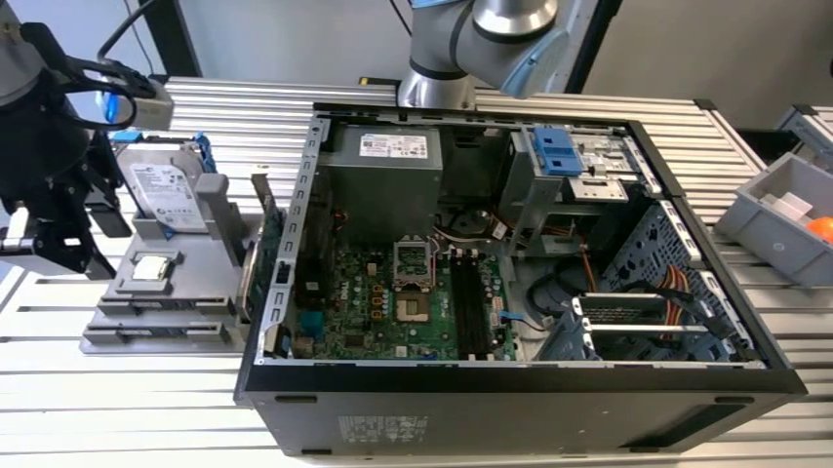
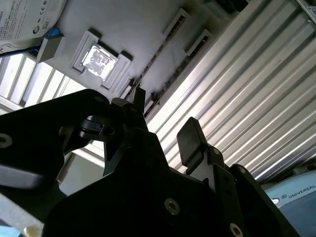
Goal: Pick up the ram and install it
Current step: 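Pick up the ram and move it above insertion slot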
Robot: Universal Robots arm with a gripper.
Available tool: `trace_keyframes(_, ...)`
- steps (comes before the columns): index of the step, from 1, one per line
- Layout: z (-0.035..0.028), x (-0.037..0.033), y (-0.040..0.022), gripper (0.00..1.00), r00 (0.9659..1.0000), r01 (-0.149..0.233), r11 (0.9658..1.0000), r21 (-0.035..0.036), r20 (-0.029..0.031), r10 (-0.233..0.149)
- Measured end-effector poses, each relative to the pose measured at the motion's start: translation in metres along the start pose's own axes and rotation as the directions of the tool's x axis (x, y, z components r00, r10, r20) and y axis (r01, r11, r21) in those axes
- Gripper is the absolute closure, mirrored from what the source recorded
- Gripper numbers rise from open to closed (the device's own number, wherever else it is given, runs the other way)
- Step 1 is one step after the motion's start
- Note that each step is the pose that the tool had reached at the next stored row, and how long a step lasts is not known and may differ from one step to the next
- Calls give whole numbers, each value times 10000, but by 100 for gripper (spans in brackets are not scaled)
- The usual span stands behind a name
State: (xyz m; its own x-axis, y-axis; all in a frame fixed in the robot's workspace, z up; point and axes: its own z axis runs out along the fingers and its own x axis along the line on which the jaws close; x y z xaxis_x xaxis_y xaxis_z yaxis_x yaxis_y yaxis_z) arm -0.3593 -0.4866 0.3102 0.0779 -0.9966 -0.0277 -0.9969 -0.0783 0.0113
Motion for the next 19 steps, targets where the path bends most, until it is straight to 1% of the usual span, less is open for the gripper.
trace_keyframes(19, 144, 54, 2, 0, 10000, -1, 10000, 1, 1, 1)
